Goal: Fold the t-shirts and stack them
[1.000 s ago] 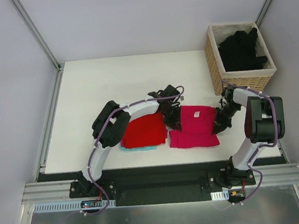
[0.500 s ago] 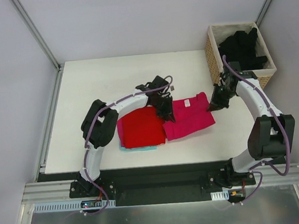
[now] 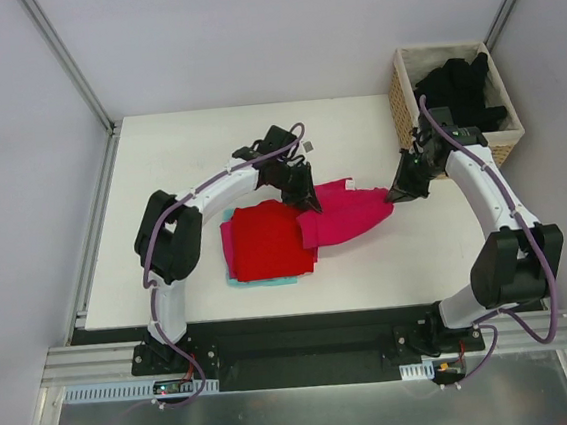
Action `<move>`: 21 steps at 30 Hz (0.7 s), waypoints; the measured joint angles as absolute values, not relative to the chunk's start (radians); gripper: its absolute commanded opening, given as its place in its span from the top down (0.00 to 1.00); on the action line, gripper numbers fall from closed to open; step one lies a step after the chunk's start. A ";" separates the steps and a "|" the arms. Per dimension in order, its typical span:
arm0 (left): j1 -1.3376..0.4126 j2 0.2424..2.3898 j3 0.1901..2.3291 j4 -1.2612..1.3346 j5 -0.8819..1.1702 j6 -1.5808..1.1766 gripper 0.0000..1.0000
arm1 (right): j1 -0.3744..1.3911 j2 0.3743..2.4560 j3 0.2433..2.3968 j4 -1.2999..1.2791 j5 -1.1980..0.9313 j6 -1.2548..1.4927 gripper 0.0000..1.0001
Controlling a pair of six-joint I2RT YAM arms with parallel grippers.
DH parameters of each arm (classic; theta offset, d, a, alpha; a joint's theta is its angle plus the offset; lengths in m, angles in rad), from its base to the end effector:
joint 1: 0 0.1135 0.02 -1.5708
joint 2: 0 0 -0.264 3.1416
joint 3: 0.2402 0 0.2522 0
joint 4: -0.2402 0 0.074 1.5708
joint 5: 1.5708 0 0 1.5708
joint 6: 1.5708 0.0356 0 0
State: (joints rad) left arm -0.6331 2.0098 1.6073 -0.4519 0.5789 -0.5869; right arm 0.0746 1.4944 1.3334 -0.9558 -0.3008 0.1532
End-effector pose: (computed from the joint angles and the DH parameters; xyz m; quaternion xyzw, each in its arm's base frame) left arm 0.3507 -0.2815 0.2334 0.1208 0.8950 -0.4116 0.1223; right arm 0.2970 0.0328 0.2996 0.0042 0.9639 0.1703 0.2045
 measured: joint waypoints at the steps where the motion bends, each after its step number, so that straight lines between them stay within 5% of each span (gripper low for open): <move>1: -0.632 2.010 1.607 -0.454 0.583 -0.587 1.00 | 0.075 1.497 1.333 -0.956 -0.301 0.155 0.99; 21: -0.467 2.009 1.801 -0.511 0.625 -0.566 1.00 | 0.171 1.670 1.616 -0.913 -0.339 0.199 0.99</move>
